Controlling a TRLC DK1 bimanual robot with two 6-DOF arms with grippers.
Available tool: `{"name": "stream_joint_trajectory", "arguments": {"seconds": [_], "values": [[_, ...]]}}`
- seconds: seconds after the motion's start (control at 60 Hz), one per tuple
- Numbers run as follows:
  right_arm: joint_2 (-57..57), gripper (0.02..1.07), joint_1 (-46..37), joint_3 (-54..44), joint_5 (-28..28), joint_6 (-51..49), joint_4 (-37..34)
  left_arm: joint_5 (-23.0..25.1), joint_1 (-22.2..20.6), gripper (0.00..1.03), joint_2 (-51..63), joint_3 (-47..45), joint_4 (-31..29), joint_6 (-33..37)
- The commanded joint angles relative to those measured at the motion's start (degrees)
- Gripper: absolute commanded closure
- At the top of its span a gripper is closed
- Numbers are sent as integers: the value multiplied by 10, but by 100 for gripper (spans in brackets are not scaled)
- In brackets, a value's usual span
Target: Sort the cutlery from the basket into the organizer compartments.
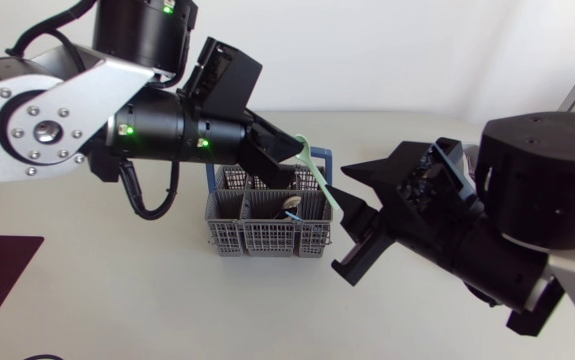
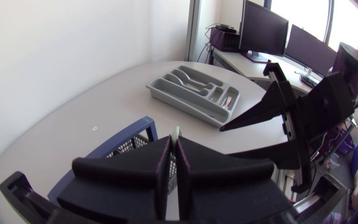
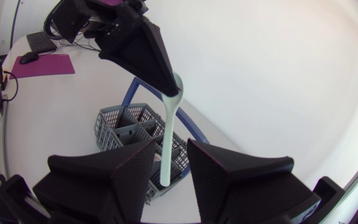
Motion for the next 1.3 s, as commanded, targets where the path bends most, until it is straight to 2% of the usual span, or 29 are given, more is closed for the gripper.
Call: {"name": "stream_joint_trajectory", "arguments": {"seconds": [0.0, 0.167, 0.567, 0.65, 0.783, 0.833, 1.0, 1.283], "values": [[23, 66, 1, -17, 7, -12, 20, 12, -7, 100, 21, 29, 9, -36], [53, 66, -3, -12, 16, -18, 53, 12, -17, 100, 29, 37, 8, -42], [97, 67, -15, 13, 37, -23, 82, 15, -21, 100, 25, 30, 5, -42], [98, 71, -15, 20, 38, -24, 82, 16, -20, 100, 25, 28, 5, -42], [104, 71, -15, 28, 42, -24, 82, 16, -19, 100, 25, 25, 5, -42], [107, 80, -15, 30, 42, -26, 82, 16, -19, 100, 25, 24, 4, -42], [111, 96, -15, 27, 43, -29, 81, 16, -17, 100, 24, 22, 5, -42], [111, 99, -15, 26, 42, -35, 69, 20, -14, 97, 22, 22, 5, -43]]}}
